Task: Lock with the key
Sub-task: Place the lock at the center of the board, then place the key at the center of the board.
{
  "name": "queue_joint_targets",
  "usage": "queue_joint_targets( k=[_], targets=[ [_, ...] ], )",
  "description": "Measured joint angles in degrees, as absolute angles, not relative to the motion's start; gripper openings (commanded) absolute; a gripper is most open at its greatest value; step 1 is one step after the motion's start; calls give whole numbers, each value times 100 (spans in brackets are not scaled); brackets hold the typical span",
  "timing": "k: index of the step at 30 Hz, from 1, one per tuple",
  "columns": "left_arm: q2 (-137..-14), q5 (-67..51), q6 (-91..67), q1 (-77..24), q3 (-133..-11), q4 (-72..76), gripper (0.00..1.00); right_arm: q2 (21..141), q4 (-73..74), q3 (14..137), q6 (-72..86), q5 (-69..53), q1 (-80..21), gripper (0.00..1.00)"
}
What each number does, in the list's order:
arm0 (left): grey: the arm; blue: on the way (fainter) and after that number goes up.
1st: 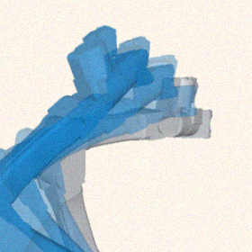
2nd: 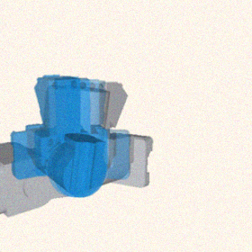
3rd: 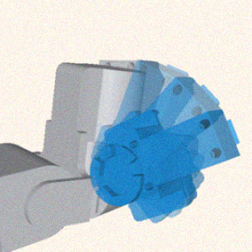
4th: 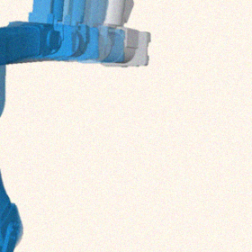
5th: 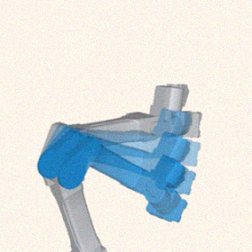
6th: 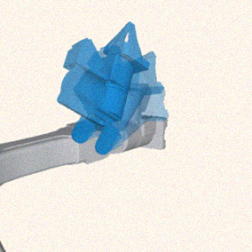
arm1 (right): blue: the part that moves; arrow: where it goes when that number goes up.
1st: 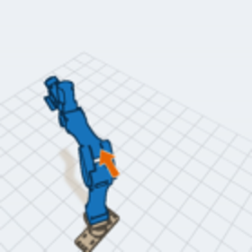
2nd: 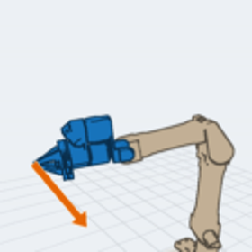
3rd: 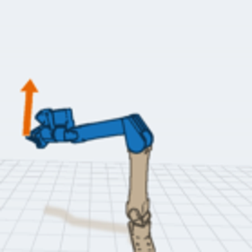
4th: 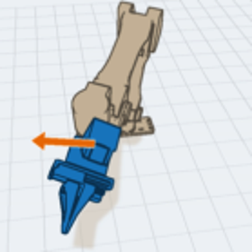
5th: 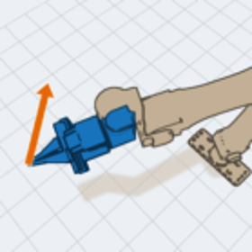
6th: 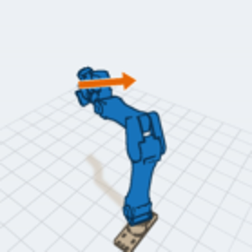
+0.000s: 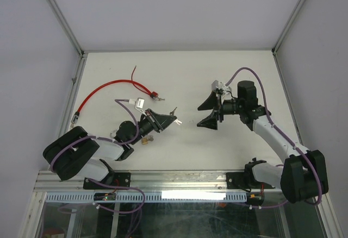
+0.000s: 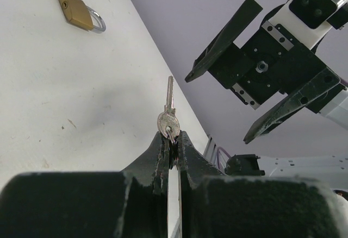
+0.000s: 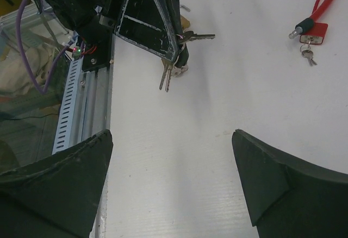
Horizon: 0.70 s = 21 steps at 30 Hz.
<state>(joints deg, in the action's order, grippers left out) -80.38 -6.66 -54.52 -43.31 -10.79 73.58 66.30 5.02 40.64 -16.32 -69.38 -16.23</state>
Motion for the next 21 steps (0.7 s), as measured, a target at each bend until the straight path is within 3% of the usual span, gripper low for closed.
queue_joint_targets(
  k=[21],
  targets=[
    [-8477, -91, -5610, -4545, -1623, 7481, 0, 6781, -1068, 3457, -622, -6578, -1938, 90]
  ],
)
